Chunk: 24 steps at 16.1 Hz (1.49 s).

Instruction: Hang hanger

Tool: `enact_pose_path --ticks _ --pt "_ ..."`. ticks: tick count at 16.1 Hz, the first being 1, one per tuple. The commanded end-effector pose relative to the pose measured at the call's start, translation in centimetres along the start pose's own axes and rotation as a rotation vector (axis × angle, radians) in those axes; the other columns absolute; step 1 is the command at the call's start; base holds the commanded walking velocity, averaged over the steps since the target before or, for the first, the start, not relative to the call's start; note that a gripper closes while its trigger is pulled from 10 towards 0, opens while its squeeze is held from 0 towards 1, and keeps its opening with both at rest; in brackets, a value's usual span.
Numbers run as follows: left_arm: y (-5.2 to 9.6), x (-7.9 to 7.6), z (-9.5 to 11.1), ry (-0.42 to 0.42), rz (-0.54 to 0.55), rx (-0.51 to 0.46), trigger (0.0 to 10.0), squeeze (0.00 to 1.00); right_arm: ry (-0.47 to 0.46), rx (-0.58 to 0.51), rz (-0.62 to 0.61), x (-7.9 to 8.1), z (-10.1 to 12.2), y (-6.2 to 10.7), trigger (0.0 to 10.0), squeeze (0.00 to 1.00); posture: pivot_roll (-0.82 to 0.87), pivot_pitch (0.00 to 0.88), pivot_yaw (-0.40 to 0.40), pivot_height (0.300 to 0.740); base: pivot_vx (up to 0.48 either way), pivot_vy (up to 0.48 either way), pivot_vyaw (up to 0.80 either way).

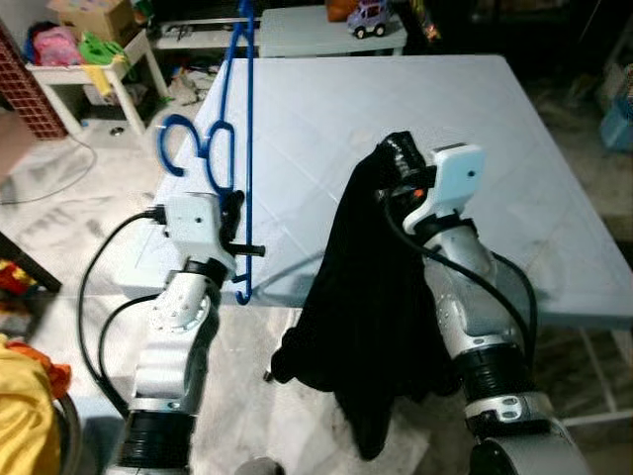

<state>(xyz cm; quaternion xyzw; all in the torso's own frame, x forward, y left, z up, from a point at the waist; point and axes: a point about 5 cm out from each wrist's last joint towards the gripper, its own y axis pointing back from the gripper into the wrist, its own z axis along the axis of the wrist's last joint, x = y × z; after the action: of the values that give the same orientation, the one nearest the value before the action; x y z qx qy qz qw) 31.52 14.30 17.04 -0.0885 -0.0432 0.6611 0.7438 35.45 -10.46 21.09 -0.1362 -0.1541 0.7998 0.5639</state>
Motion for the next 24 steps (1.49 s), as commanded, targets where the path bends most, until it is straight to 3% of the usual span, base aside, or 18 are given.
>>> enact_pose_path --ticks 1,5,7,9,13,17,19,24 --pt "0.2 0.0 -1.0 -0.025 0.026 0.047 10.0 0.0 0.013 -0.033 0.015 0.3 0.8 -0.1 10.0 0.0 0.04 0.155 0.024 0.74 0.0 0.0 0.0" --pt "0.7 -0.3 -1.3 -0.027 0.036 0.059 10.0 0.0 0.001 -0.005 0.055 0.7 0.4 -0.3 10.0 0.0 0.06 0.157 0.004 0.74 0.0 0.0 0.0" --pt "0.9 -0.1 -1.3 -0.027 0.048 0.056 10.0 0.0 -0.004 -0.012 0.091 0.7 1.1 -1.4 10.0 0.0 0.07 0.161 -0.01 0.74 0.0 0.0 0.0" --pt "1.4 0.2 -1.5 -0.03 0.065 0.066 10.0 0.0 0.002 -0.045 0.168 0.5 3.4 -4.5 10.0 0.0 0.08 0.171 -0.024 0.74 0.0 0.0 0.0" --pt "2.0 0.3 -1.5 -0.027 0.081 0.069 10.0 0.0 0.017 -0.068 0.238 0.6 6.4 -8.0 10.0 0.0 0.12 0.188 -0.049 0.74 0.0 0.0 0.0" --pt "3.2 0.9 -1.3 -0.017 0.097 0.071 10.0 0.0 0.046 -0.116 0.159 -0.5 11.0 -11.1 10.0 0.0 0.17 0.207 -0.059 0.74 0.0 0.0 0.0" --pt "3.5 1.0 -1.4 -0.023 0.099 0.08 10.0 0.0 0.075 -0.161 0.1 -1.4 14.8 -12.4 10.0 0.0 0.18 0.208 -0.058 0.74 0.0 0.0 0.0" --pt "3.7 1.0 -1.0 -0.04 0.116 0.066 10.0 0.0 0.251 -0.395 -0.13 -4.3 24.3 -12.4 10.0 0.0 0.2 0.213 -0.061 0.74 0.0 0.0 0.0"
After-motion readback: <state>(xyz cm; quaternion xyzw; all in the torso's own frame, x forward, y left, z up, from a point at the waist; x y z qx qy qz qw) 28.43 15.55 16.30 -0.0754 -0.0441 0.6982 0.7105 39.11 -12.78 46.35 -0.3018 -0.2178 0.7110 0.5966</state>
